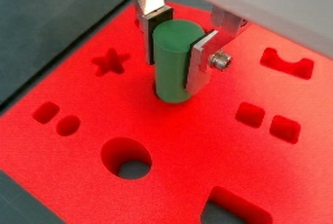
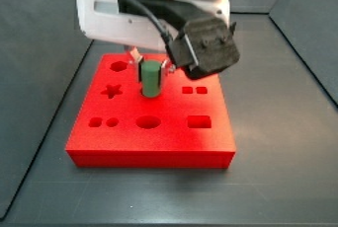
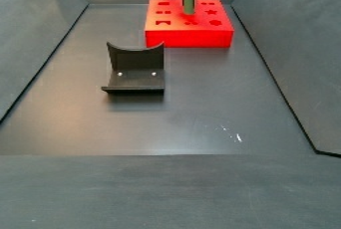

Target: Insert the round object.

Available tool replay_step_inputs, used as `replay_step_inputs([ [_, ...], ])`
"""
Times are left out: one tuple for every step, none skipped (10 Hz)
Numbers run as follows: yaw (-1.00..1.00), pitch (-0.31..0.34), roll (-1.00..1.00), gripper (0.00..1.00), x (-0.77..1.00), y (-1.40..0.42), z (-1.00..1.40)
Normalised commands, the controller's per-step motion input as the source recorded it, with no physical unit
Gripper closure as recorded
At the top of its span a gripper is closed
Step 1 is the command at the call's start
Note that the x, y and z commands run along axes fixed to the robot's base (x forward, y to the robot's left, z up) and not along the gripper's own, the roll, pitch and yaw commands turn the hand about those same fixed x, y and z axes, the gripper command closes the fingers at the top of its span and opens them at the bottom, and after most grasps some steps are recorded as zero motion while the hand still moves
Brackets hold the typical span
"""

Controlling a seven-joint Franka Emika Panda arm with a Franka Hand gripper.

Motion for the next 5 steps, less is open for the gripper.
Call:
replay_step_inputs([
  [0.00, -0.116, 0.13, 1.00, 0.00, -0.05, -0.69],
  [0.00, -0.050, 0.06, 1.00, -0.02, -0.03, -0.44],
  [0.00, 0.000, 0.01, 1.00, 0.00, -0.02, 0.00],
  [0.00, 0.000, 0.02, 1.00, -0.03, -0.10, -0.03],
  [0.00, 0.000, 0.05, 1.00, -0.04, -0.19, -0.07],
])
